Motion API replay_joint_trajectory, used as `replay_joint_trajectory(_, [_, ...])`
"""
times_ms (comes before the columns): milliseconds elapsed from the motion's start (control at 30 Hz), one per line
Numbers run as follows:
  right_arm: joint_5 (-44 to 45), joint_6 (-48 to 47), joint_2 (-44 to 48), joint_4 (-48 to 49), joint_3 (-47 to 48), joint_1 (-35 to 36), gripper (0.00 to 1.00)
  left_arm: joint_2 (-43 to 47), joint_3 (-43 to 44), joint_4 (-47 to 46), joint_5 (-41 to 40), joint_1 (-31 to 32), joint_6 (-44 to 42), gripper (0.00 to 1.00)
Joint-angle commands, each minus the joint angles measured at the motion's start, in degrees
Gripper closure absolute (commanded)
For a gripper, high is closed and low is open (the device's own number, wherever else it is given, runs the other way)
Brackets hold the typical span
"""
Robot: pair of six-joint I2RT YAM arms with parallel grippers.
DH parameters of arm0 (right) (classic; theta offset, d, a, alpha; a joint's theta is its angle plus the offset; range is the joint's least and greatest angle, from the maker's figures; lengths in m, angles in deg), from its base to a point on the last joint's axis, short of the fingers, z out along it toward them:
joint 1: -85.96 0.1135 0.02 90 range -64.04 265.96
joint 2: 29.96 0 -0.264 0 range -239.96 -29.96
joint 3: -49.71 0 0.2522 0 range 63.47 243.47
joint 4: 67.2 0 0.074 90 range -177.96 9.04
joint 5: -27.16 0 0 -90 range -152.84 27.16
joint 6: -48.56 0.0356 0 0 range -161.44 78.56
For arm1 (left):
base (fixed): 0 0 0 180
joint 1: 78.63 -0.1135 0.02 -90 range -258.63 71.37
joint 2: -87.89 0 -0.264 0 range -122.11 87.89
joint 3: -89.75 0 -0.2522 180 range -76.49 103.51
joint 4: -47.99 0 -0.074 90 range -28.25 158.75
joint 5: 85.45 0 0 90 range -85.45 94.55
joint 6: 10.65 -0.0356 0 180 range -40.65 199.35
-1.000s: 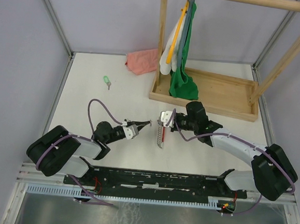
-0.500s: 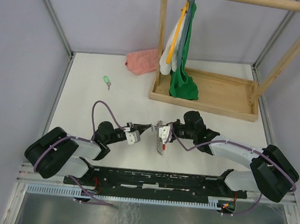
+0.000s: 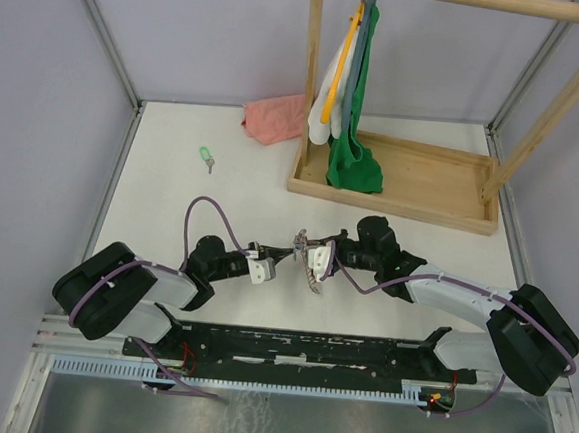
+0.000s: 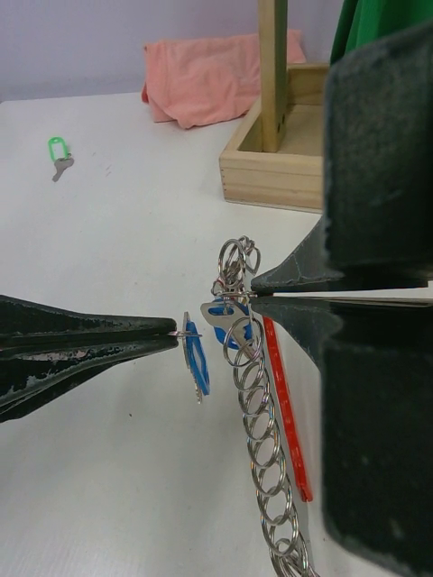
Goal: Put the keys on the keyring
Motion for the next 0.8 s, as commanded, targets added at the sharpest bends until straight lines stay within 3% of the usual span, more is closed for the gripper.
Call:
replay_joint_trajectory(0, [-2.1,0.0,0.4,3.6,0.1,0.4,0.99,0.0,1.1,-2.3,-0.6,0.4,-2.5,0.97])
replay_joint_trajectory(767, [-4.5,-0.1,0.4,0.5,0.9,0.4,0.99,-1.5,-0.1,-8.4,-1.6,0.5,-0.8,0.97])
